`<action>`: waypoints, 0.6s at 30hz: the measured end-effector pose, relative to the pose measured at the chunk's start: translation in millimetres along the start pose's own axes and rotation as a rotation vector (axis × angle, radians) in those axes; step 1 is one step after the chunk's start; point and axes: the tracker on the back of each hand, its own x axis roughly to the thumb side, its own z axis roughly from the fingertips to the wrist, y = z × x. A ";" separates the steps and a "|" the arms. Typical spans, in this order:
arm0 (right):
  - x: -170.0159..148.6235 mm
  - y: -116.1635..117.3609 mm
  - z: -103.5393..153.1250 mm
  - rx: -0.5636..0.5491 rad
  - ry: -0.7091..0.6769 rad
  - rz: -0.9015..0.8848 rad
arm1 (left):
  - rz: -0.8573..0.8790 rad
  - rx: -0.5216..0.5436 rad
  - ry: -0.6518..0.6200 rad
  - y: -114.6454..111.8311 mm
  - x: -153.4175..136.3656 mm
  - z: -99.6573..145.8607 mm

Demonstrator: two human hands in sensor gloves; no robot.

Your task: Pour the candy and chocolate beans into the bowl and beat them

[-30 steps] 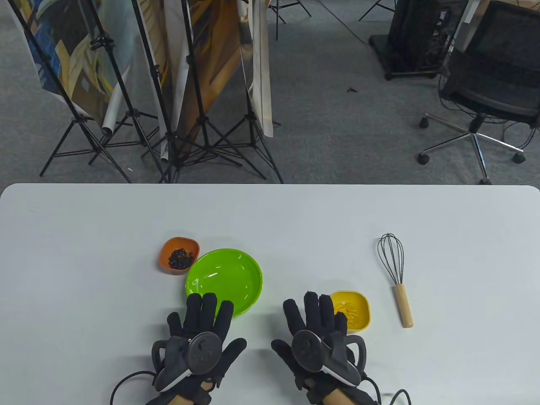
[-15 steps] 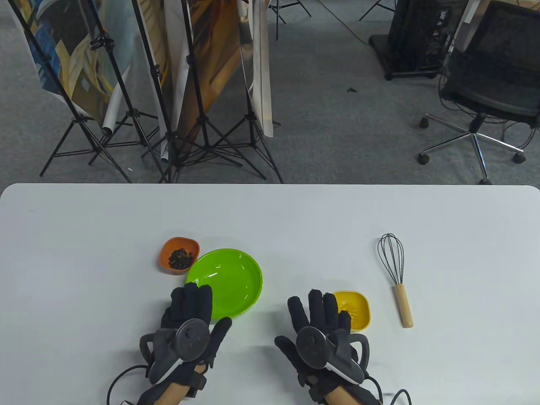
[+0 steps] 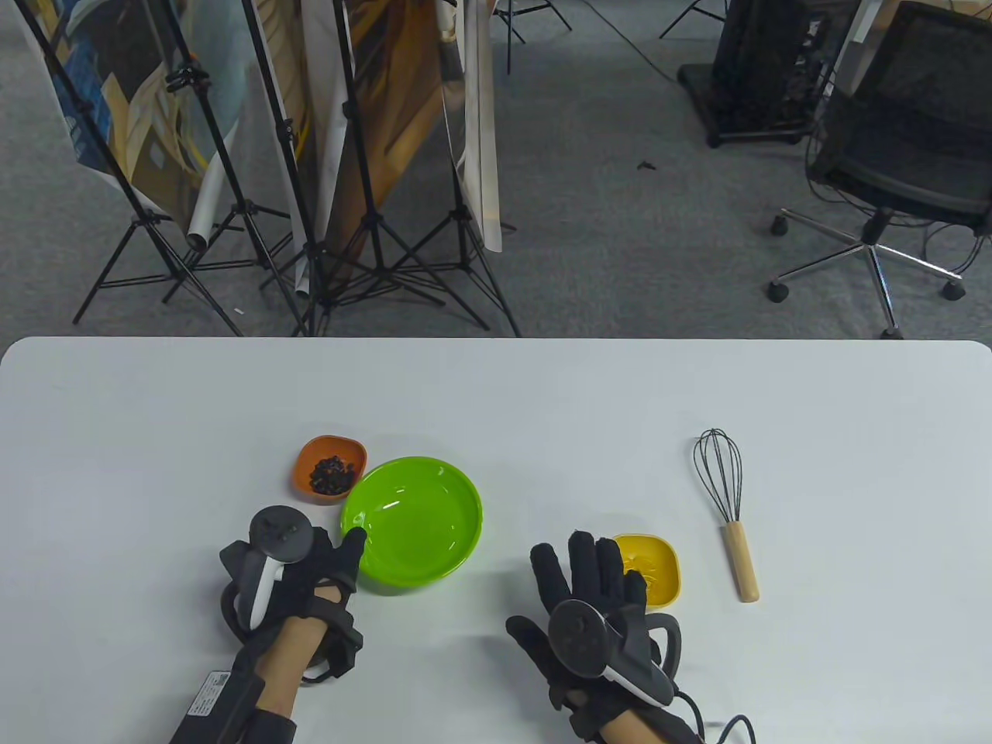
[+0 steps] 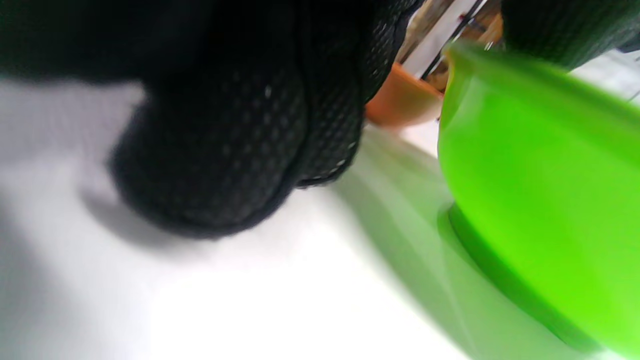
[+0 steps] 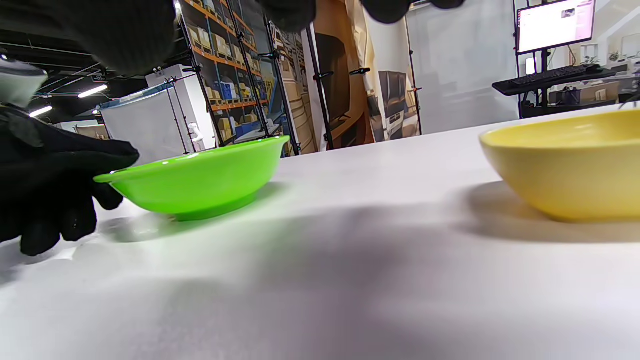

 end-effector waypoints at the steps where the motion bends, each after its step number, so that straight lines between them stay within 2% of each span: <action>1: -0.6 0.3 -0.2 0.002 0.001 -0.001 | 0.056 -0.024 0.013 -2.6 -1.6 -3.9; 4: -2.1 0.8 -0.4 0.007 0.004 -0.007 | 0.224 -0.063 0.054 -7.4 -4.1 -12.9; 7: -3.4 0.3 -0.3 0.007 0.008 -0.009 | 0.309 -0.064 0.055 -8.1 -2.8 -19.0; 13: -4.9 -0.4 -0.8 0.009 0.013 -0.013 | 0.327 -0.089 0.007 -6.0 6.6 -25.5; 18: -7.0 -2.5 -0.9 -0.002 0.024 -0.023 | 0.339 -0.071 -0.082 0.5 45.3 -19.6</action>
